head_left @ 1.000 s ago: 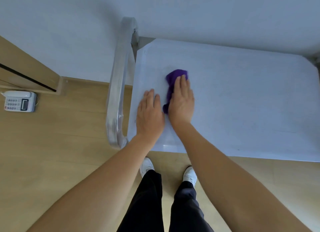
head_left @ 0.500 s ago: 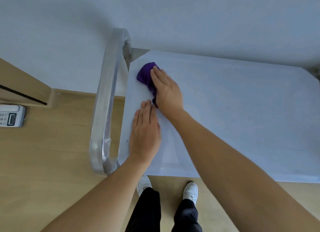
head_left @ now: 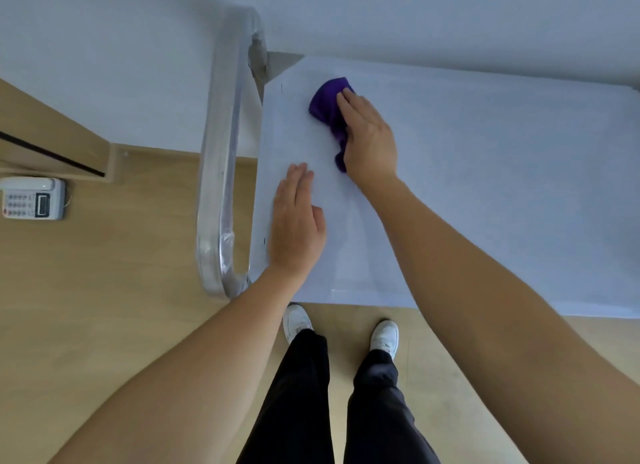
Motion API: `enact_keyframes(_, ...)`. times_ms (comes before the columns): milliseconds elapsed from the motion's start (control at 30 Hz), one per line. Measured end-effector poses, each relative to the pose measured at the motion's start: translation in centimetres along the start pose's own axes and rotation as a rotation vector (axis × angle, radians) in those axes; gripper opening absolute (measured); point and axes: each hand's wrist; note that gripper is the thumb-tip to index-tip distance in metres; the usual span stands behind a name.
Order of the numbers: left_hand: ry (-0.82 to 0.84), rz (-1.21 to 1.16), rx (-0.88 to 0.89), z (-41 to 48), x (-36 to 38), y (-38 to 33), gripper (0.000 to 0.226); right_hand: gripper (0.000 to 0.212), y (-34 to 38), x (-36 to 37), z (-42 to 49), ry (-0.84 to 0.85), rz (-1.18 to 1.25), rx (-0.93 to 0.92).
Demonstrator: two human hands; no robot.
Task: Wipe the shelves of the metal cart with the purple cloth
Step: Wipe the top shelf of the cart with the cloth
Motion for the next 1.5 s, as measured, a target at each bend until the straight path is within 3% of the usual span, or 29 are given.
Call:
enact_keyframes(100,0.036,-0.261,-0.140,-0.2,-1.3,-0.4,0.053,0.068,2.0,0.9,-2.9,-0.004,0.021,0.034)
enact_keyframes(333,-0.017,-0.306,-0.279,-1.6,-3.4,-0.5,0.054,0.078,4.0,0.8,-10.6,0.139,0.016,-0.062)
enact_keyframes(400,-0.017,-0.294,-0.274,-1.9,-3.8,-0.4,0.052,0.077,4.5,0.6,-12.4,0.149,0.010,-0.084)
enact_keyframes(533,0.052,-0.204,-0.246,-2.5,-4.5,-0.3,0.047,0.049,5.8,1.0,-15.7,0.121,0.047,-0.134)
enact_keyframes(633,0.138,-0.131,-0.228,-3.2,-4.9,-0.1,0.045,0.041,7.5,1.2,-18.7,0.135,0.101,-0.192)
enact_keyframes(833,0.218,0.017,-0.127,-5.3,-5.6,0.3,0.043,0.039,8.5,0.3,-23.6,0.231,0.095,-0.255)
enact_keyframes(933,0.229,0.065,-0.087,-6.5,-5.2,0.5,0.042,0.054,6.1,-1.6,-24.5,0.280,0.035,-0.256)
enact_keyframes(1033,0.231,0.122,-0.009,-8.0,-4.4,0.2,0.042,0.073,1.5,-4.5,-23.5,0.083,-0.012,-0.094)
enact_keyframes(1167,0.273,0.196,0.113,-9.4,-3.0,-2.2,0.047,0.073,-2.1,-8.1,-22.2,-0.236,-0.080,0.386)
enact_keyframes(1233,0.300,0.226,0.125,-9.7,-1.9,-3.9,0.048,0.081,-1.1,-7.4,-21.8,-0.294,-0.080,0.495)
enact_keyframes(1333,0.314,0.278,0.067,-9.7,-0.6,-5.9,0.049,0.081,0.7,-5.2,-22.4,-0.144,-0.061,0.275)
enact_keyframes(1400,0.311,0.282,0.041,-9.7,-0.2,-6.5,0.049,0.066,0.6,-5.1,-22.9,0.020,-0.039,0.091)
enact_keyframes(1500,0.284,0.314,0.067,-9.8,0.0,-6.6,0.050,0.050,-2.5,-7.7,-22.2,0.062,-0.004,-0.057)
Point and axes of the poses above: each hand's wrist, its own z-axis towards the middle knuckle, its own x-axis out of the palm, y = z × x, and after that the axes turned 12 degrees about z, right-handed
